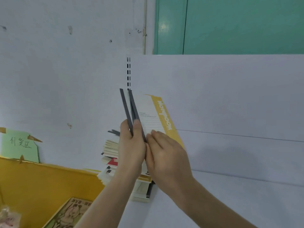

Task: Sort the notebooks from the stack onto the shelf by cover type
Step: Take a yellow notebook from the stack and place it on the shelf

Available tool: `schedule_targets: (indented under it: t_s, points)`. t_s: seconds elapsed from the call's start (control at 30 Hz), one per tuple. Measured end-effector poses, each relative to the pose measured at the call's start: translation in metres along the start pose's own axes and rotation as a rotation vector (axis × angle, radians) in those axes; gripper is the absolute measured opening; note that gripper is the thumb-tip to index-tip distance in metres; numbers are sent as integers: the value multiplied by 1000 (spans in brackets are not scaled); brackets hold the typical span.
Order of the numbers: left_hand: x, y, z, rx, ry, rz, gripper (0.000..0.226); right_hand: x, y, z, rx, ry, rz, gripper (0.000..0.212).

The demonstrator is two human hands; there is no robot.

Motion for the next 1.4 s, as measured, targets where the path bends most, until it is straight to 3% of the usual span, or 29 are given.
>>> schedule_targets:
  t_s: [0.13,0.2,0.3,0.37,0.4,0.47,0.6,0.7,0.87,0.97,1.17,1.33,1.4]
  points:
    - [-6,14,7,15,14,70,13,-15,-18,-13,41,-33,17,35]
    - [-11,25,7,42,48,118,21,-17,-37,-40,11,63,-24,33]
    - [-24,44,7,56,111,200,29,-28,-58,-116,35,528,2,50]
    - [-35,59,9,61,154,272,27,-46,-60,-157,338,869,76,59]
    - [-42,68,12,80,171,318,27,-54,-59,-166,508,954,105,50]
    - [-57,88,21,125,179,420,25,-66,-68,-177,613,948,88,26]
    - [-83,126,65,212,79,637,18,-104,-93,-193,557,944,-6,7]
    - [-102,144,98,279,-11,755,19,-135,-105,-194,481,922,-44,6]
    - [-134,154,133,171,-250,743,40,-183,-99,-193,483,918,5,11]
    - [-147,153,153,195,-362,706,28,-210,-90,-201,508,982,120,17]
    - [-158,150,153,284,-324,677,37,-232,-80,-211,581,1088,193,30]
    - [-162,152,151,382,-199,750,22,-232,-76,-213,523,1008,335,15]
    - [-158,154,147,478,-113,759,23,-228,-78,-218,470,956,440,19]
Point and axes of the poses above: each hand's wrist, its own x-axis towards the middle knuckle, its own y-axis out of the palm, z = x × y, the point moved 8 cm from there along x, towards the middle knuckle, and after that the axes turned 1 degree about z, right-handed, at the moved point
